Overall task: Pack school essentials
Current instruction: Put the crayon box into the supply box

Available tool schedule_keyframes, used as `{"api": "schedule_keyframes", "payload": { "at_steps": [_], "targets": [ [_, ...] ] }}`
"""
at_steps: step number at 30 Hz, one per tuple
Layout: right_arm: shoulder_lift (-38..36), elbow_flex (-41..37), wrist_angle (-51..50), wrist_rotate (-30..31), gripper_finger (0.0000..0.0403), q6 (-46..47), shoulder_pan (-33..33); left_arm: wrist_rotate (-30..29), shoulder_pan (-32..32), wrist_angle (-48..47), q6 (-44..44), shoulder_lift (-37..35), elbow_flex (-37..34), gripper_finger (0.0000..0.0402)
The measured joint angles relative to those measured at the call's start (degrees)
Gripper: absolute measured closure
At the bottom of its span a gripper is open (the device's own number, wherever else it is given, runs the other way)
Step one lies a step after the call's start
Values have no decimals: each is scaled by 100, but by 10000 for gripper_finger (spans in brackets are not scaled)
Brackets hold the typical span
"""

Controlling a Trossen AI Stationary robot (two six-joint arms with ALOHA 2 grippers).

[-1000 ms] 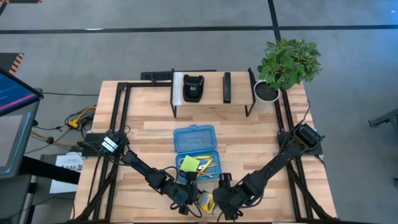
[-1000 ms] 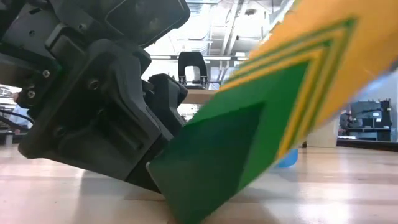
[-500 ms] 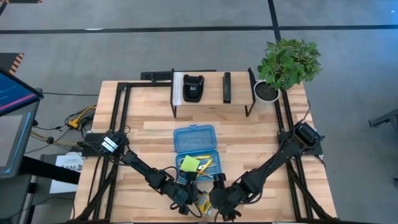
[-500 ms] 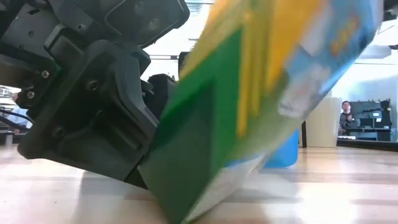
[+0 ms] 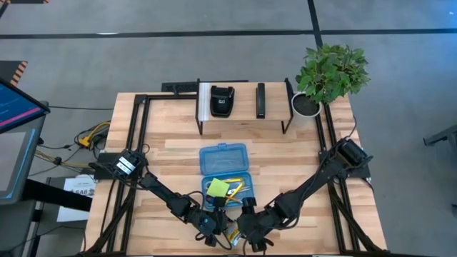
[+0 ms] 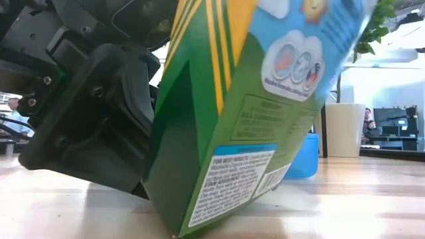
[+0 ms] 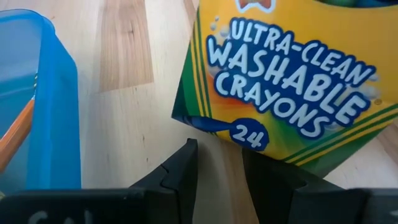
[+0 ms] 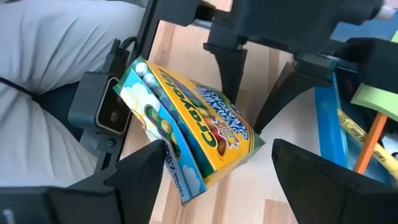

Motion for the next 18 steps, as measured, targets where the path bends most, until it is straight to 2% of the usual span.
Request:
{"api": "schedule_keyframes", "payload": {
  "at_steps": [18],
  "targets": [
    [-3,4,98,20,86,-145,-264,254,12,-187,14,-24,11,288]
  ]
}}
